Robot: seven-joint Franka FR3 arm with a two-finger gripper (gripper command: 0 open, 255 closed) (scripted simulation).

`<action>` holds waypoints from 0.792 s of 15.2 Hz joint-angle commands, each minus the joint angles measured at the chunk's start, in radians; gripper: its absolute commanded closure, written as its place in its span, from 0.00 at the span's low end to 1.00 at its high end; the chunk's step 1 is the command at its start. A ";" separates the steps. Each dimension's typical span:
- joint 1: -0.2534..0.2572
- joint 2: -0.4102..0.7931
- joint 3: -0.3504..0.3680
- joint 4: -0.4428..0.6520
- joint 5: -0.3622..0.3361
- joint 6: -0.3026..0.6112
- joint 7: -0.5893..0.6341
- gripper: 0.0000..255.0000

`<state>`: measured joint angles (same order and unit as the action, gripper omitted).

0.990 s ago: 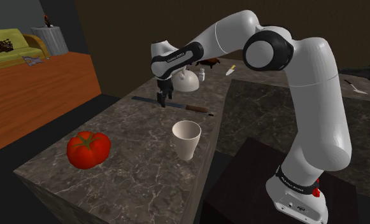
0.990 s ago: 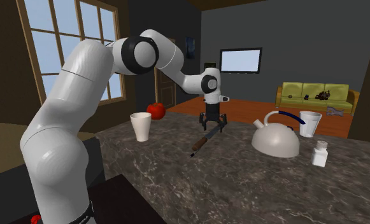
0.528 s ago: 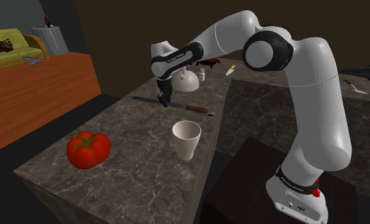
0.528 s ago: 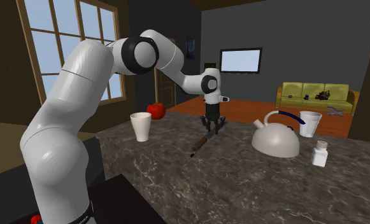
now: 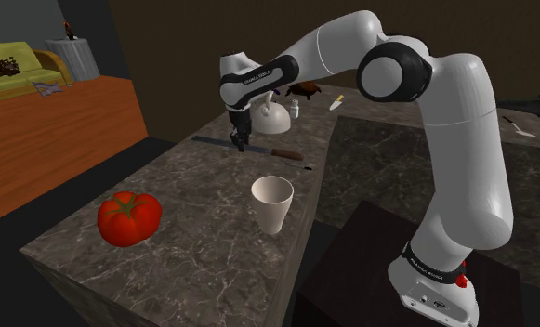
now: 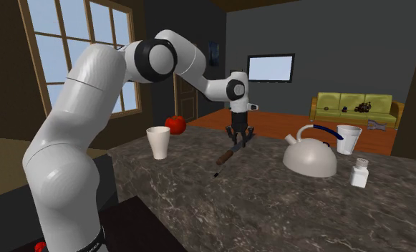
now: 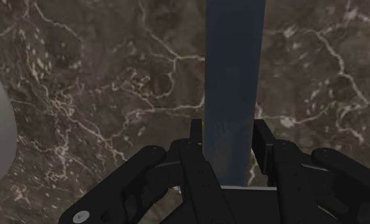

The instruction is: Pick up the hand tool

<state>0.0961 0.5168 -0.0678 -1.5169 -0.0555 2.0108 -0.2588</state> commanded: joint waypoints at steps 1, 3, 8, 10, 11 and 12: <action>0.001 -0.009 0.000 0.012 0.000 -0.022 0.000 1.00; 0.001 -0.017 0.000 0.027 0.000 -0.044 -0.002 1.00; 0.001 -0.034 0.000 0.069 0.000 -0.103 -0.006 1.00; 0.001 -0.039 0.000 0.088 0.000 -0.127 -0.007 1.00; 0.001 -0.040 0.000 0.089 0.000 -0.129 -0.007 1.00; 0.001 -0.040 0.000 0.089 0.000 -0.129 -0.007 1.00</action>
